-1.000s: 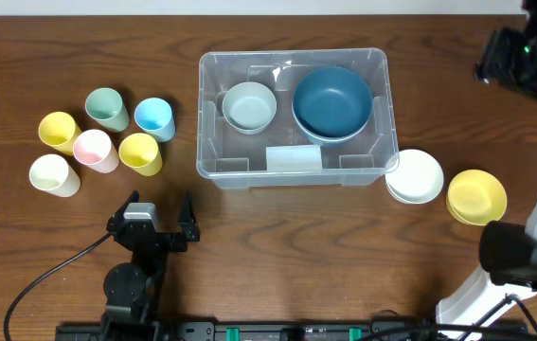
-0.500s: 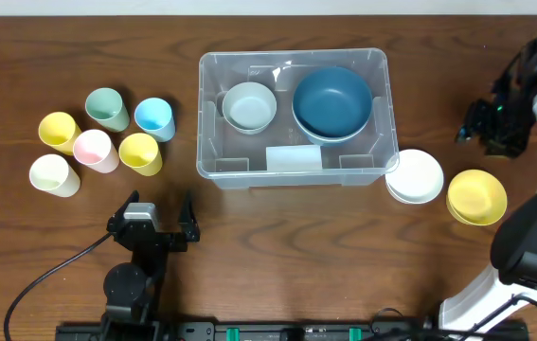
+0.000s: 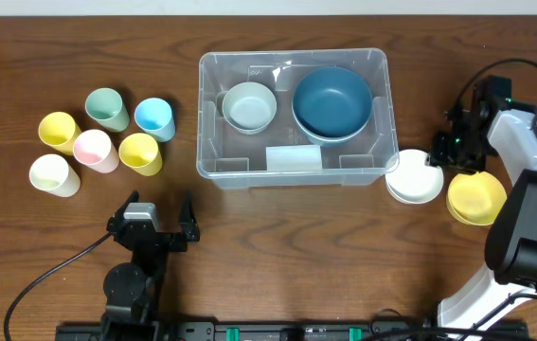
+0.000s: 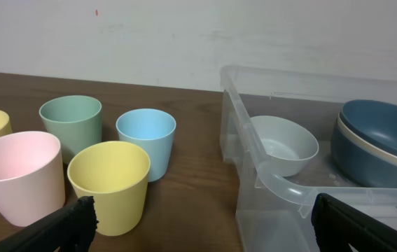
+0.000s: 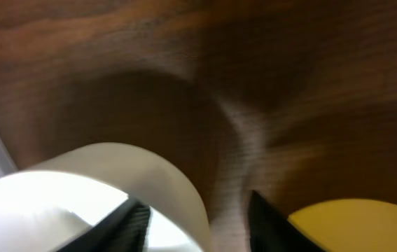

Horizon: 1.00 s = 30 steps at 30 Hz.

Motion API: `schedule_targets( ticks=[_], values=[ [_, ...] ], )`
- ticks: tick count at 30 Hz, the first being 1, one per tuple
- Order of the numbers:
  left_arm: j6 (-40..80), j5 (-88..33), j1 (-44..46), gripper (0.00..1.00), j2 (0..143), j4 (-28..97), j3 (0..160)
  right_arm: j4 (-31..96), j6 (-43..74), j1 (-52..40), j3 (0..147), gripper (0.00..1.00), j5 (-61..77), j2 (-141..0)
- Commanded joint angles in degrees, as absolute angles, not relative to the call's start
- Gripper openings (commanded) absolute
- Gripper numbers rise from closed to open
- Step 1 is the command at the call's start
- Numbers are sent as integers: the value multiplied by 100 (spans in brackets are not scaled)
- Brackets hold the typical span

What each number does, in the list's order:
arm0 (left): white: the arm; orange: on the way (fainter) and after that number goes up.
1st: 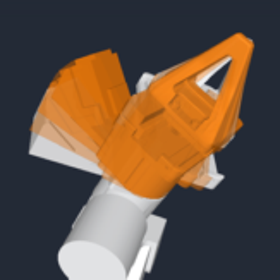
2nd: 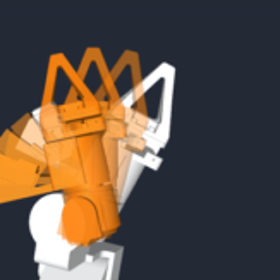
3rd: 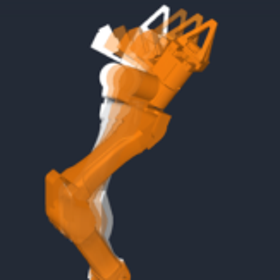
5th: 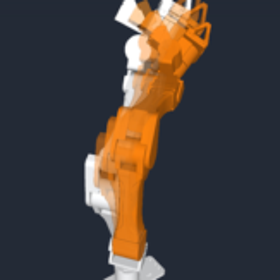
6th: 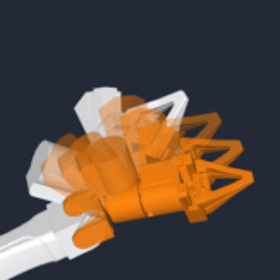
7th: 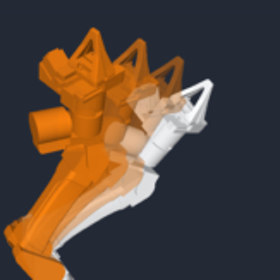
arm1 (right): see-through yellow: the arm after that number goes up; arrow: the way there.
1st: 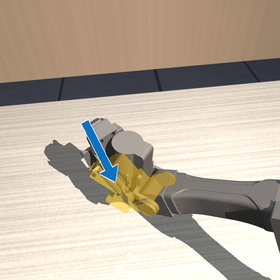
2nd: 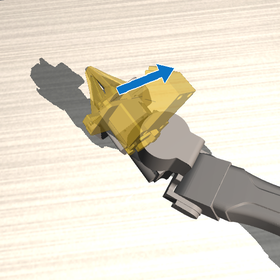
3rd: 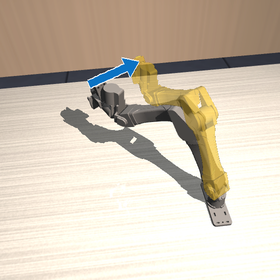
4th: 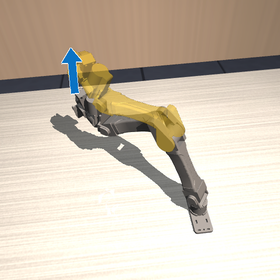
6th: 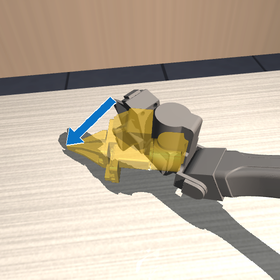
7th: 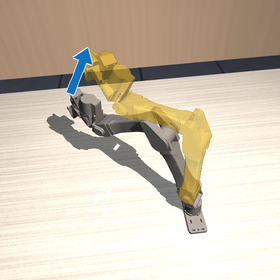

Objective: Pack container
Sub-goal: 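Move the right gripper to the white bowl and grasp it, then lower the white bowl into the grey bowl in the bin and release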

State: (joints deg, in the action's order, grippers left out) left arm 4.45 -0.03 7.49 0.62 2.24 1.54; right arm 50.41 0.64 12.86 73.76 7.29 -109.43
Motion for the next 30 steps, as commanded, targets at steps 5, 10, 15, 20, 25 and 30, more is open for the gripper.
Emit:
schedule_targets(
  ticks=[5,10,15,20,25,30],
  values=[
    [429,58,720,98,23,412,25,4768,-1,1251,7188,15,753,-10899],
    [429,58,720,98,23,412,25,4558,16,1251,7188,4,731,-10899],
    [429,58,720,98,23,412,25,4473,93,1313,7496,1,427,-10899],
    [429,58,720,98,23,412,25,5413,187,1474,8853,1,475,-10897],
    [429,58,720,98,23,412,25,6847,318,1391,11074,1,499,-10897],
    [429,58,720,98,23,412,25,7802,314,886,13050,1,919,-10897]
  ],
)
